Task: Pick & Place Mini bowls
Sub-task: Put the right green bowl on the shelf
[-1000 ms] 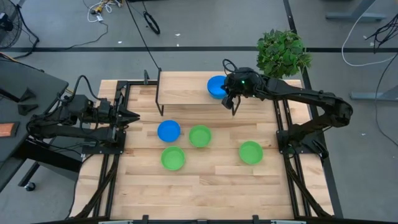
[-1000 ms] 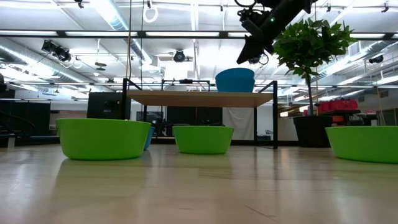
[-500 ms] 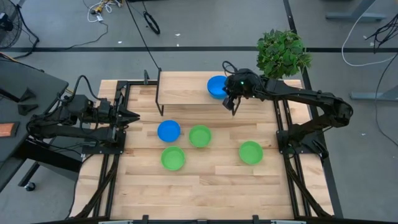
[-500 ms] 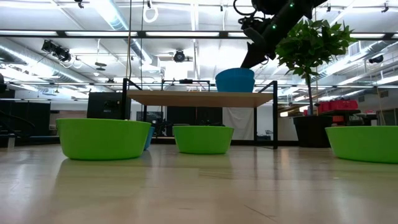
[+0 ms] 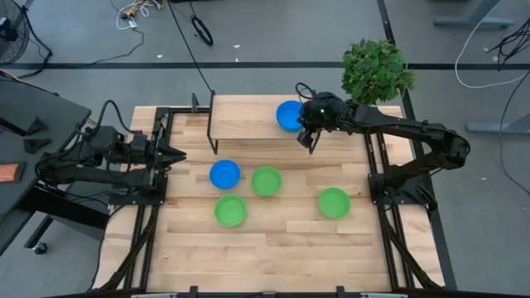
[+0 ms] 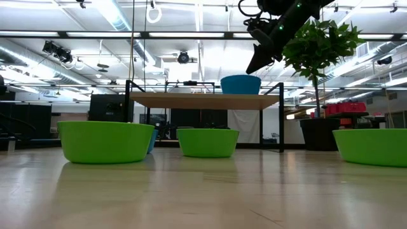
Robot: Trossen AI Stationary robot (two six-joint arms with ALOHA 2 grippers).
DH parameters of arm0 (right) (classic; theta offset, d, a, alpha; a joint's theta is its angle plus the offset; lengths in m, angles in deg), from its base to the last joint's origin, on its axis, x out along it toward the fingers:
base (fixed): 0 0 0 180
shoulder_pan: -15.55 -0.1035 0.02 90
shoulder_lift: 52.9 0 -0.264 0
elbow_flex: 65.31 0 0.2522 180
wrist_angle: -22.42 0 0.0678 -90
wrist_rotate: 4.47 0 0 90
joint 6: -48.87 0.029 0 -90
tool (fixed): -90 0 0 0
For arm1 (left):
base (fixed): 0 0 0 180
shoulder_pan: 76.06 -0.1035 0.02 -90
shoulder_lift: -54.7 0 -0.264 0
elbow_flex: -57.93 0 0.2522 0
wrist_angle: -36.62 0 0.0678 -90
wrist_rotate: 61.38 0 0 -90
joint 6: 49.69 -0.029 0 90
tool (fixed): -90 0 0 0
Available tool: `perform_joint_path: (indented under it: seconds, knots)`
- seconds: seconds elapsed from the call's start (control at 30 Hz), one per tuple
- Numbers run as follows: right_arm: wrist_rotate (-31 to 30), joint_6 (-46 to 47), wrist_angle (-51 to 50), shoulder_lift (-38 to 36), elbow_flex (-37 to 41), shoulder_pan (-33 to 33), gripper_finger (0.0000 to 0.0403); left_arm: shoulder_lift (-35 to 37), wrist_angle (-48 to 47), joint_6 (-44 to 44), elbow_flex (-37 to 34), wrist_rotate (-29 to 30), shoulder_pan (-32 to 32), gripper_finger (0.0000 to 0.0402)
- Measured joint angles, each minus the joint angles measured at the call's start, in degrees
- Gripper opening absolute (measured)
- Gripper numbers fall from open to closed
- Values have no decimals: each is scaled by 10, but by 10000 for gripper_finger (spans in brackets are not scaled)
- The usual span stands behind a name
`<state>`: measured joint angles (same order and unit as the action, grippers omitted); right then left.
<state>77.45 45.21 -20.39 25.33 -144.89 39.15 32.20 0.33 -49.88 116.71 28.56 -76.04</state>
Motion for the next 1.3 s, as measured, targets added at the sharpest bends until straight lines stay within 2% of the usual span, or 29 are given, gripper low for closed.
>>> perform_joint_path:
  seconds: [0.27, 0.57, 0.9, 1.3]
  knots:
    - [12, -9, 3, -15, 0, -11, 0, 0, 0, 0, 0, 0, 0, 48]
    - [16, 10, -24, -86, 0, -48, 0, 0, 0, 0, 0, 0, 0, 48]
    - [21, 22, -147, -142, 0, -124, 0, 0, 0, 0, 0, 0, 0, 48]
    - [47, 27, -237, -151, 0, -214, 0, 0, 0, 0, 0, 0, 0, 48]
